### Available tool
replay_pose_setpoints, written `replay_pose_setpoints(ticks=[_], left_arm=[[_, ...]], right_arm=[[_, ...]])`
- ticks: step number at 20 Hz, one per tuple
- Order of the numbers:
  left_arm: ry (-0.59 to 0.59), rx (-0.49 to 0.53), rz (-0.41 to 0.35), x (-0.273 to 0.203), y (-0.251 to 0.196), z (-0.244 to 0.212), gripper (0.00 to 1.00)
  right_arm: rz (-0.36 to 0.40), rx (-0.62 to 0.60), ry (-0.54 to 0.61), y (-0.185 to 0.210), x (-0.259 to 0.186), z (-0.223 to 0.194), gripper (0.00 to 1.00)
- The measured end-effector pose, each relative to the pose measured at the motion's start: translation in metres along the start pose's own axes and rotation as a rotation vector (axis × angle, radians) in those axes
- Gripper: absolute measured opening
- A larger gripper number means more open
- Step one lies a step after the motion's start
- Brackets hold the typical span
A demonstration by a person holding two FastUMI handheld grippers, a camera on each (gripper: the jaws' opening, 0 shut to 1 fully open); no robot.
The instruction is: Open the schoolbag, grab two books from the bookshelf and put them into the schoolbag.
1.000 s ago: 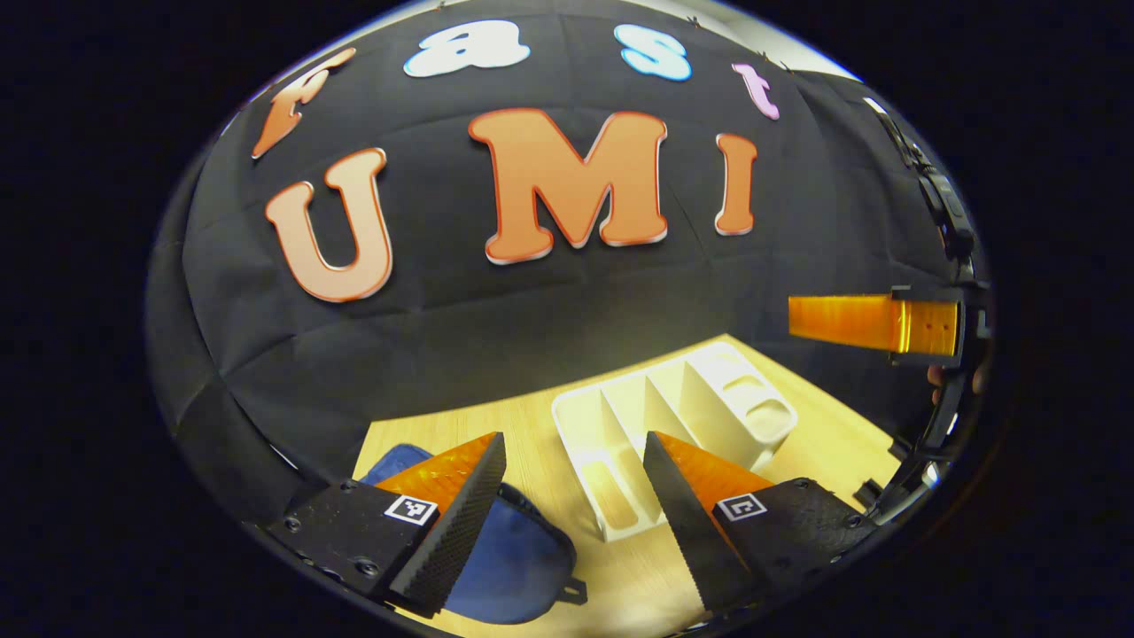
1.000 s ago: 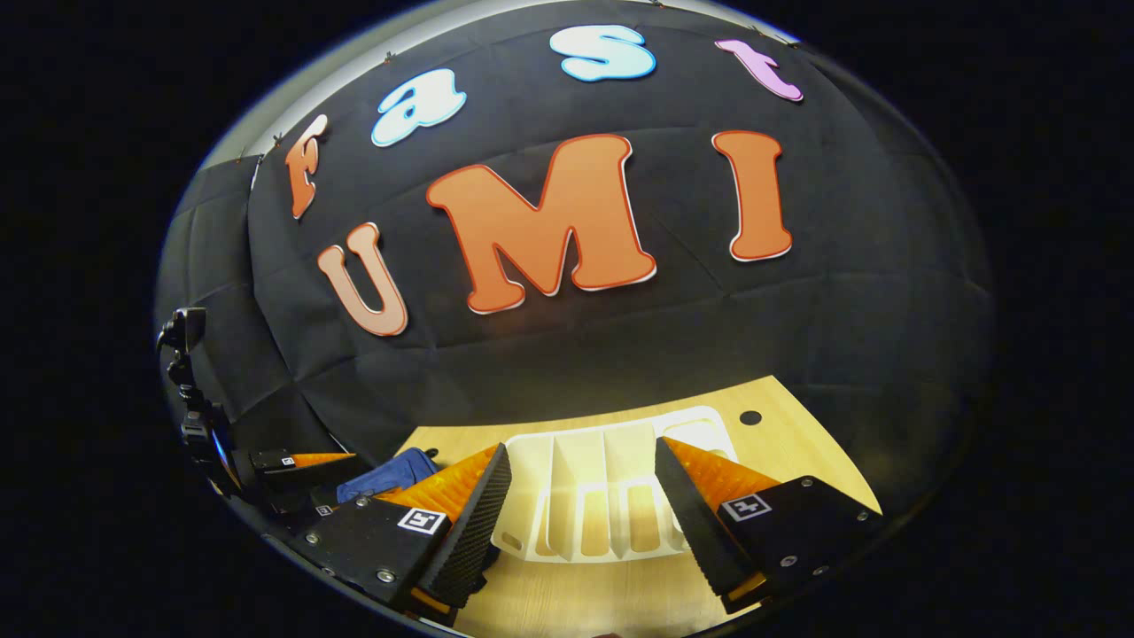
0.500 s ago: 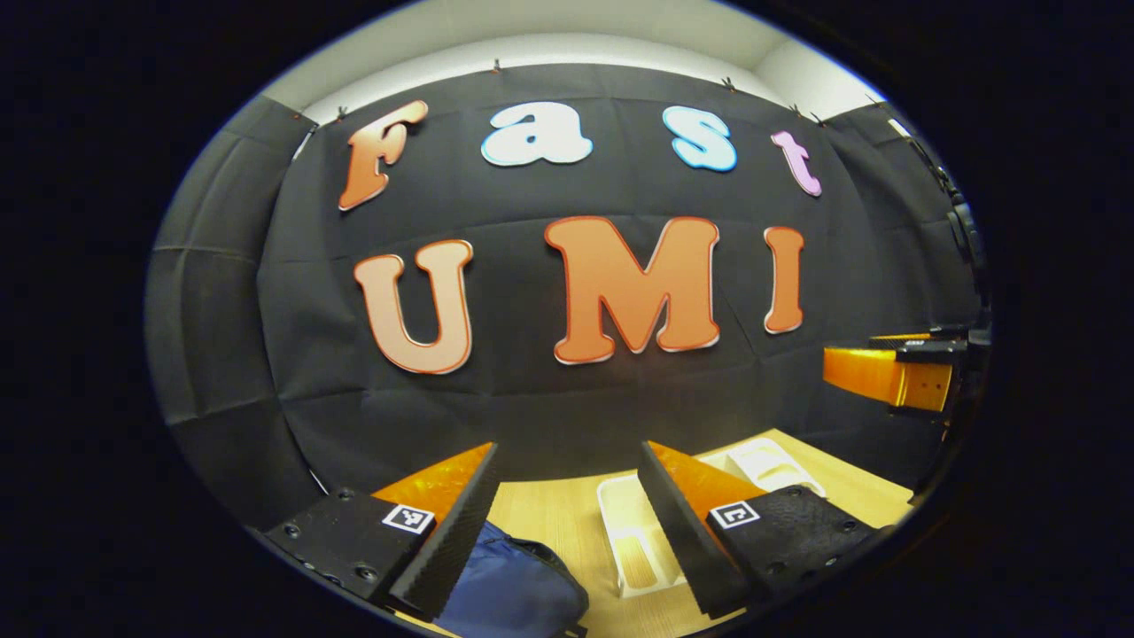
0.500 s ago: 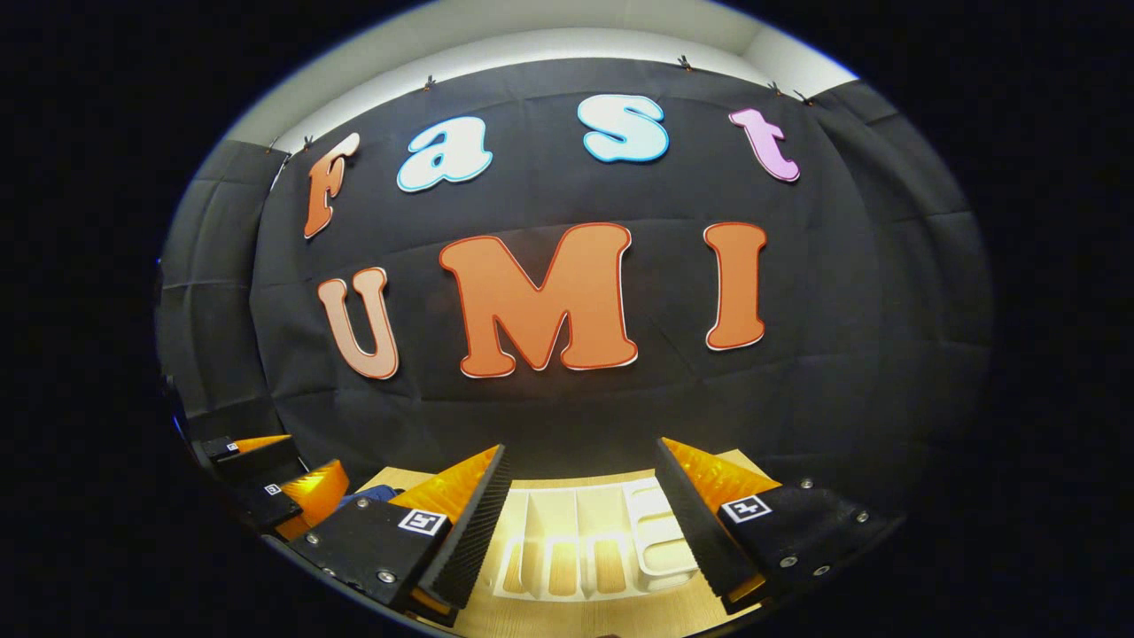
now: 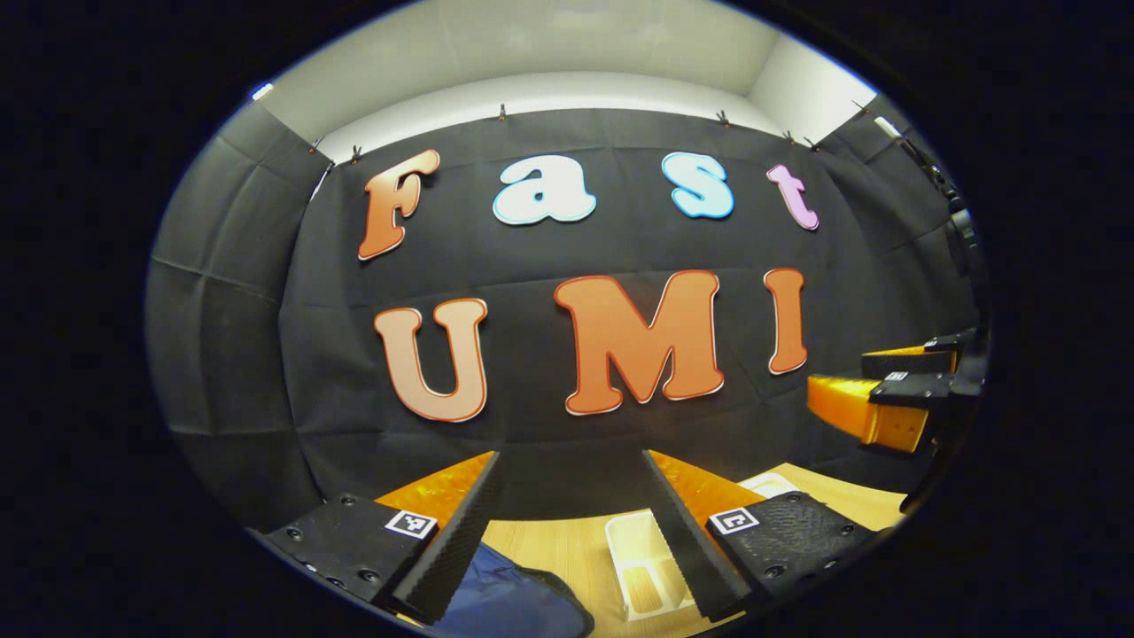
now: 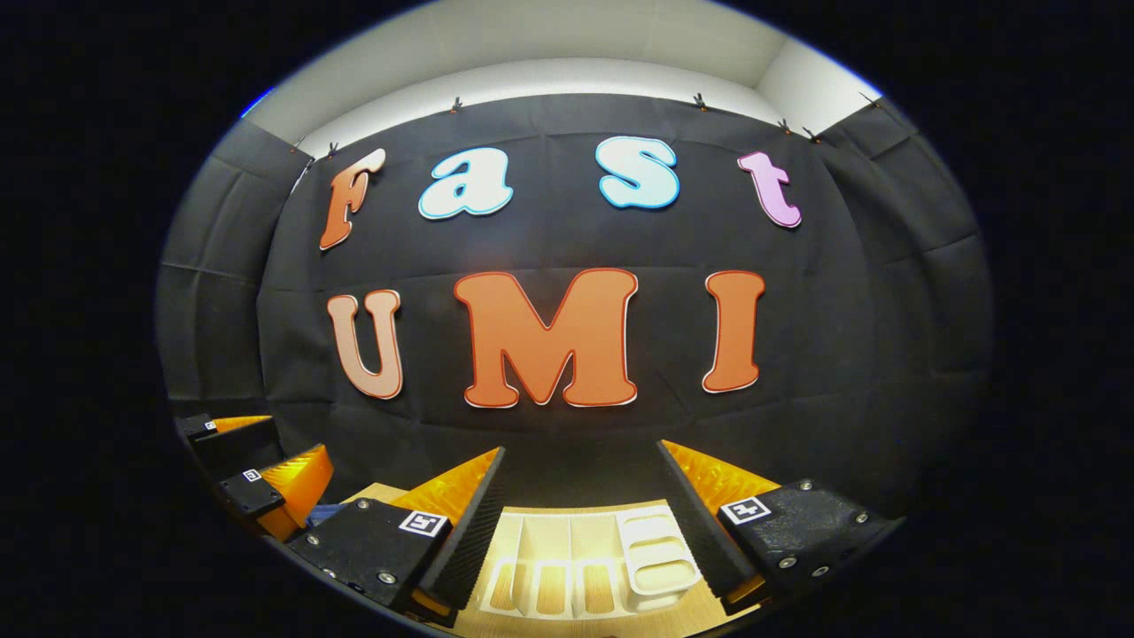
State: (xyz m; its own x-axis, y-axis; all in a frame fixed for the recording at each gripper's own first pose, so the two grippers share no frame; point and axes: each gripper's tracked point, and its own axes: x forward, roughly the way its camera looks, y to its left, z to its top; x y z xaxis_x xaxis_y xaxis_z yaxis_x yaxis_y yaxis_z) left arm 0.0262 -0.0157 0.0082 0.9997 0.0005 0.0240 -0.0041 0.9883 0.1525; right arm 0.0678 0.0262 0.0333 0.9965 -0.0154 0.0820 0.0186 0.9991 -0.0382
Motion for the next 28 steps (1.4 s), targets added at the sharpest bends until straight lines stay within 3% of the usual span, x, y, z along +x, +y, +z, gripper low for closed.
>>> replay_pose_setpoints(ticks=[3, 4, 5, 7, 8, 10, 12, 13, 15, 16, 27, 28], left_arm=[[0.001, 0.018, 0.002, 0.003, -0.003, 0.001, 1.0], [0.006, 0.015, 0.003, 0.002, -0.003, -0.004, 0.95], [0.014, 0.007, 0.004, 0.002, -0.002, -0.008, 1.0], [0.035, -0.004, 0.011, 0.001, 0.001, -0.018, 1.0], [0.041, -0.008, 0.017, 0.001, 0.003, -0.02, 0.95], [0.038, -0.01, 0.02, 0.002, 0.002, -0.018, 1.0], [0.039, -0.007, 0.016, 0.003, 0.0, -0.02, 0.95], [0.04, -0.006, 0.016, 0.002, 0.0, -0.02, 1.0], [0.047, -0.005, 0.011, 0.004, -0.002, -0.023, 1.0], [0.053, -0.005, 0.009, 0.004, -0.002, -0.026, 0.95], [0.052, -0.015, 0.017, 0.004, 0.0, -0.026, 1.0], [0.052, -0.019, 0.014, 0.005, -0.001, -0.027, 0.95]], right_arm=[[0.006, 0.008, 0.026, 0.003, 0.002, -0.007, 0.96], [0.007, 0.009, 0.033, 0.003, 0.003, -0.01, 0.96], [0.007, 0.008, 0.038, 0.003, 0.003, -0.012, 0.96], [0.008, 0.004, 0.041, 0.004, 0.002, -0.013, 0.96], [0.009, 0.002, 0.043, 0.005, 0.002, -0.014, 0.96], [0.01, 0.003, 0.053, 0.005, 0.003, -0.018, 0.96], [0.007, 0.004, 0.062, 0.005, 0.004, -0.021, 0.96], [0.005, 0.004, 0.066, 0.005, 0.003, -0.023, 0.96], [0.002, 0.006, 0.073, 0.004, 0.004, -0.024, 0.96], [0.001, 0.007, 0.076, 0.004, 0.004, -0.025, 0.96], [-0.012, -0.007, 0.08, 0.002, 0.005, -0.026, 0.96], [-0.011, -0.008, 0.082, 0.002, 0.005, -0.027, 0.96]])
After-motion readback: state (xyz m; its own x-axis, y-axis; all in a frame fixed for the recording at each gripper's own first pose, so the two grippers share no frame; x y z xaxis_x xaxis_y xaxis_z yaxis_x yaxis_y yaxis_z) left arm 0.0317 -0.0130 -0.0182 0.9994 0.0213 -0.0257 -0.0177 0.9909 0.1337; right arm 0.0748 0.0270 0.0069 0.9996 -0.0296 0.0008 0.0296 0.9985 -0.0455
